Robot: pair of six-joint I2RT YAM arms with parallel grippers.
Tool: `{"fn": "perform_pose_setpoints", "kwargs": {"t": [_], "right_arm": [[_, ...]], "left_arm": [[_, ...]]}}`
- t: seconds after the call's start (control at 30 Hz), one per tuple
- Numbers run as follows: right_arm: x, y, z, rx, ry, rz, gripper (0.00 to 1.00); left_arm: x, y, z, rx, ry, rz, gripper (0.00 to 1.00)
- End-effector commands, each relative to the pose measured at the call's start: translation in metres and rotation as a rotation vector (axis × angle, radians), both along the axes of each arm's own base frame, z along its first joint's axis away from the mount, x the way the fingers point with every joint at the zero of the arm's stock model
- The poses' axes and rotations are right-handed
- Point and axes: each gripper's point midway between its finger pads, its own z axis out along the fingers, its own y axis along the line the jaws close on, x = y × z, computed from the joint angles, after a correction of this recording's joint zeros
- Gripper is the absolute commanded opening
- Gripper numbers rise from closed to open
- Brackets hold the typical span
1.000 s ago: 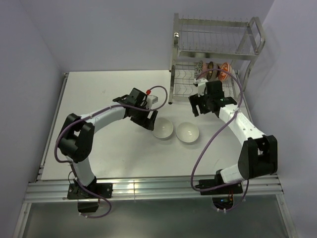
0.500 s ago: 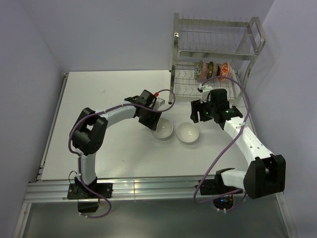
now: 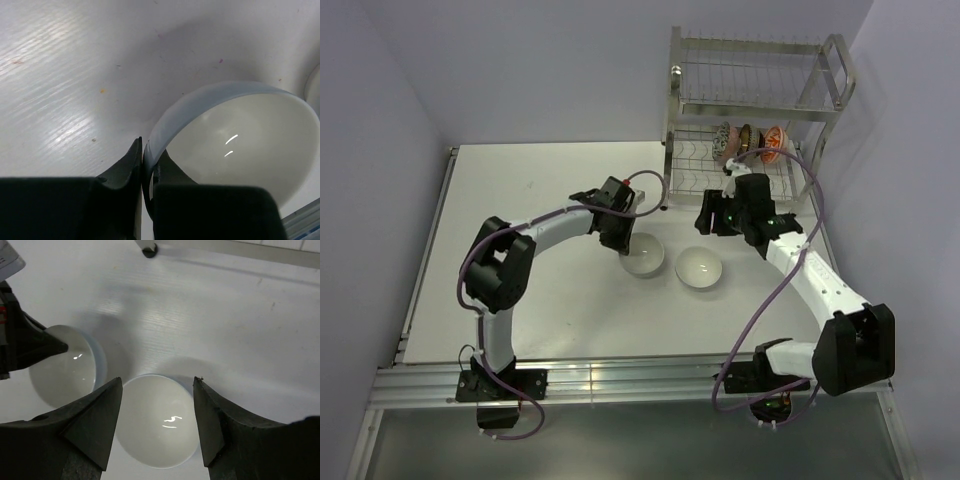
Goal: Load the bowls into the dish rack
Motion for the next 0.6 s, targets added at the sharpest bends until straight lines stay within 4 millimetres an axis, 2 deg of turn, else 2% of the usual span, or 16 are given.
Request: {"fn": "perform_pose_setpoints", "kwargs": {"t": [0.0, 0.1, 0.13, 0.23, 0.43, 0.5, 0.57], "right_arm": [[0.019, 0.032, 0.049, 0.117, -0.113, -0.007, 0.66], [0.018, 0.052, 0.058, 0.150, -0.122, 0.020, 0.66], [0.016, 0.065, 0.063, 0.148, -0.131, 0.044, 0.67], [0.016, 0.087, 0.063, 0.128, -0.131, 0.079, 0.68], [0.027, 0.102, 0.061, 0.056, -0.147, 0.056, 0.67], [0.032, 0.102, 0.048, 0.003, -0.123, 0.029, 0.66], [0.038, 0.102, 0.045, -0.031, -0.115, 0.000, 0.65]], "left_arm": [[0.027, 0.000, 0.069, -0.115, -0.129, 0.135, 0.00], [0.033, 0.002, 0.090, -0.127, -0.146, 0.176, 0.00], [0.033, 0.003, 0.093, -0.129, -0.146, 0.181, 0.00], [0.034, -0.001, 0.109, -0.162, -0.160, 0.178, 0.00], [0.029, -0.002, 0.131, -0.212, -0.180, 0.173, 0.00], [0.028, -0.004, 0.136, -0.227, -0.189, 0.169, 0.00], [0.029, -0.004, 0.139, -0.235, -0.191, 0.176, 0.00]]}}
